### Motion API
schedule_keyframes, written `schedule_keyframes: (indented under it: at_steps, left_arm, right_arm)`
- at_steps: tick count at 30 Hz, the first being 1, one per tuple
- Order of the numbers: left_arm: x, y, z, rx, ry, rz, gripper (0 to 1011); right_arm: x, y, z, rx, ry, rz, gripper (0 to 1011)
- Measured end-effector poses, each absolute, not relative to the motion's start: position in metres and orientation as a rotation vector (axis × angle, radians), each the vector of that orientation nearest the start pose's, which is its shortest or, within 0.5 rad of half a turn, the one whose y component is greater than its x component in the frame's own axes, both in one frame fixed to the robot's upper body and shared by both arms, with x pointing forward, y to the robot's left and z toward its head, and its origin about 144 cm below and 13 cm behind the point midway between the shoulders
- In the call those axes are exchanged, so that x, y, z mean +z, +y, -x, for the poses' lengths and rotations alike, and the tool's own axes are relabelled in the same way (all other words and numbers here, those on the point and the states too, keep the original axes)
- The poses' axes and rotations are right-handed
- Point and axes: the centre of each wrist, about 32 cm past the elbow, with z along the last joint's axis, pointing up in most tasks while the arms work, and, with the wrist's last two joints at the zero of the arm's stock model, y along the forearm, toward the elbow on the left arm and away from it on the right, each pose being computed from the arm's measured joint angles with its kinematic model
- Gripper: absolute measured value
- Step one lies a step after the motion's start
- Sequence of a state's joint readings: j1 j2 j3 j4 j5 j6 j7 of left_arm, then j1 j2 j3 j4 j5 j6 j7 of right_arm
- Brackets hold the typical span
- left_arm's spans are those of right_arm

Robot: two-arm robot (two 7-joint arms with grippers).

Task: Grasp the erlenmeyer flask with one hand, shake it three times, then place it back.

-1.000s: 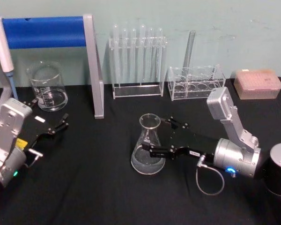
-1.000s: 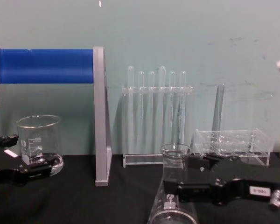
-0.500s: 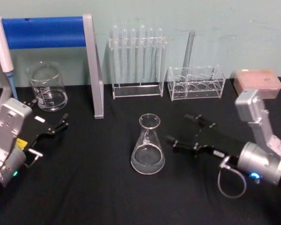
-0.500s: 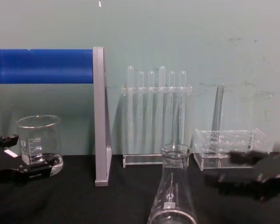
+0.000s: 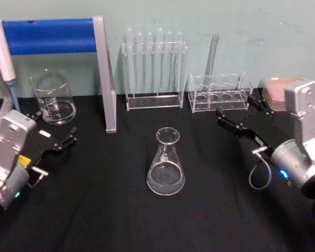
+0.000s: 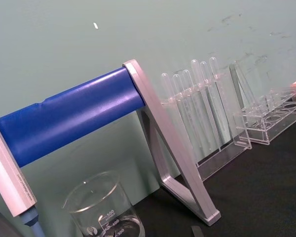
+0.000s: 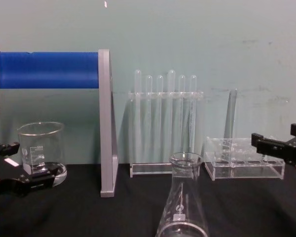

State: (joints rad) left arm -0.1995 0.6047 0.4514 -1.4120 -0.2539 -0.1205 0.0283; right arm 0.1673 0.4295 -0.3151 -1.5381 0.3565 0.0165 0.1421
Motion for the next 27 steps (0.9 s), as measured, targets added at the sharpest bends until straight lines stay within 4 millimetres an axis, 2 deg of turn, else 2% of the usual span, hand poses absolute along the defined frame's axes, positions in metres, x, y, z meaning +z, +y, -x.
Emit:
schedule_keyframes:
  at_steps: [7, 14, 27]
  left_arm:
    - [1.140, 0.310, -0.489, 1.248, -0.285, -0.304, 1001]
    - [1.140, 0.310, -0.489, 1.248, -0.285, -0.304, 1001]
    - [1.140, 0.310, -0.489, 1.248, -0.285, -0.304, 1001]
  right_arm:
    - [1.159, -0.247, -0.514, -1.273, -0.063, 0.151, 1000]
    - [1.146, -0.241, -0.530, -1.283, -0.017, 0.196, 1000]
    - [1.143, -0.241, -0.537, -1.241, -0.004, 0.220, 1000]
